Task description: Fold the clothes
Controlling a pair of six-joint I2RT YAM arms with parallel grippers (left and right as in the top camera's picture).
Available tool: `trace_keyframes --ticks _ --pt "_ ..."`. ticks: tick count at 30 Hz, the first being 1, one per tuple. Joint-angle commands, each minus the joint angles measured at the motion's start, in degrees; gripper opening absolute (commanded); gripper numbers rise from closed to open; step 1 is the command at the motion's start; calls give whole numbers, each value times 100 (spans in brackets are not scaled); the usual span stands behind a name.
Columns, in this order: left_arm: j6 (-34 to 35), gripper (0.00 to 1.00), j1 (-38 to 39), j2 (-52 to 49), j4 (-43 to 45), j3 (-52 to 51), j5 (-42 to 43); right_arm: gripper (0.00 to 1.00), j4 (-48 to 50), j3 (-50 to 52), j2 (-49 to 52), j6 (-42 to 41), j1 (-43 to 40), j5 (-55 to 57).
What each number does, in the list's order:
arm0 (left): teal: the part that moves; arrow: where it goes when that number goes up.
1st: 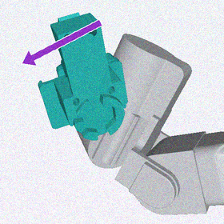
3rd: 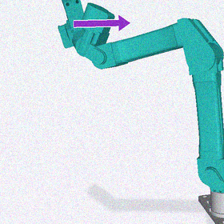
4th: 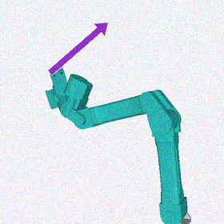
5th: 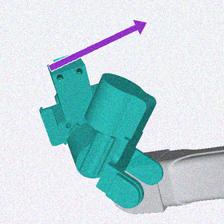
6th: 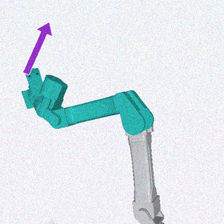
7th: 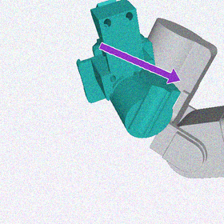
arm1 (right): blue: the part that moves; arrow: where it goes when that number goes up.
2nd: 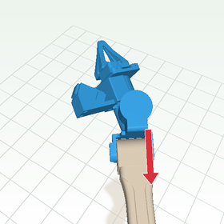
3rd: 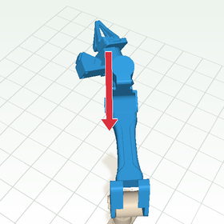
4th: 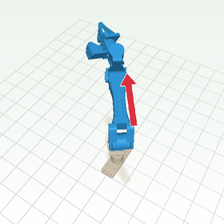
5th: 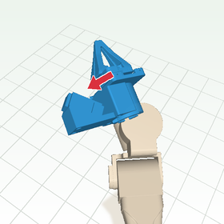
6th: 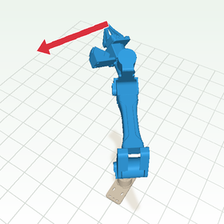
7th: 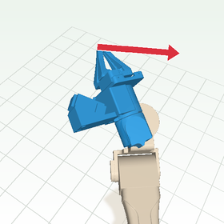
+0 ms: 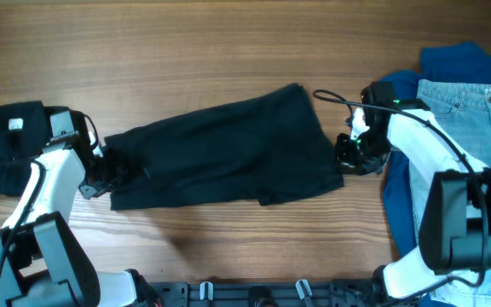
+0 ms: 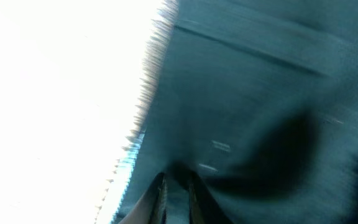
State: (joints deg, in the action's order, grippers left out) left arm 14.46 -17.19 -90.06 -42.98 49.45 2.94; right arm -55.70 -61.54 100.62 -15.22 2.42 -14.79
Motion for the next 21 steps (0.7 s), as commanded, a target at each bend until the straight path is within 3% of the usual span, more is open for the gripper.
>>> trace_keyframes --ticks 1,3,4,6,7,8,12,15,17,18,20,21 --pt "404 36 4 -26 111 -59 -494 4 -422 -264 -527 -297 -184 870" --pt "402 44 4 -26 109 -57 -494 6 -551 -264 -634 -295 -197 881" --pt "402 45 4 -26 83 -35 -492 17 -562 -264 -654 -275 -197 883" --pt "354 46 4 2 -160 129 -293 26 -590 -264 -658 -278 -197 883" --pt "236 48 4 39 -330 243 -109 37 -603 -264 -658 -278 -197 881" --pt "120 50 4 111 -573 413 85 40 -605 -264 -658 -280 -197 879" --pt "-232 61 4 435 -1189 741 647 44 -601 -264 -658 -192 -197 778" --pt "-662 59 15 452 -1290 702 1314 46 -452 -264 -658 269 -197 216" --pt "-678 50 15 452 -1298 702 1445 38 -273 -264 -656 678 -197 -352" --pt "-678 34 15 459 -1279 704 1491 29 -164 -264 -656 990 -195 -892" --pt "-673 20 13 459 -1300 721 1499 22 9 -258 -645 1003 -188 -1397" --pt "-669 31 2 459 -1307 721 1445 26 92 -245 -636 879 -186 -1331"
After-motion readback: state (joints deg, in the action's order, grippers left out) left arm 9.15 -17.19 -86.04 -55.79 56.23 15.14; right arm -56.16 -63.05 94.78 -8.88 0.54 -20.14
